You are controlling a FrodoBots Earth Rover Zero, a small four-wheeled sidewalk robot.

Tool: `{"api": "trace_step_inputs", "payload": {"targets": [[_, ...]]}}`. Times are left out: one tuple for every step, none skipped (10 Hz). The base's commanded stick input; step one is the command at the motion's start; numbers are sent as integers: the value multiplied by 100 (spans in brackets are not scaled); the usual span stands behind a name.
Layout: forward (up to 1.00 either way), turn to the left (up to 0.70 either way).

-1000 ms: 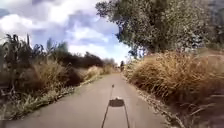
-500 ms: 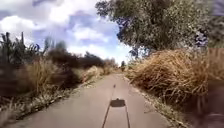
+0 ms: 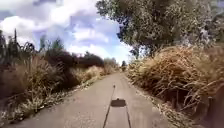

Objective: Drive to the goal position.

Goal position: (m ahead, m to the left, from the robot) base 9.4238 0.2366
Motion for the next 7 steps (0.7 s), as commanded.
{"api": "trace_step_inputs", "payload": {"targets": [[70,0],[70,0],[70,0],[70,0],[70,0],[70,0],[70,0]]}}
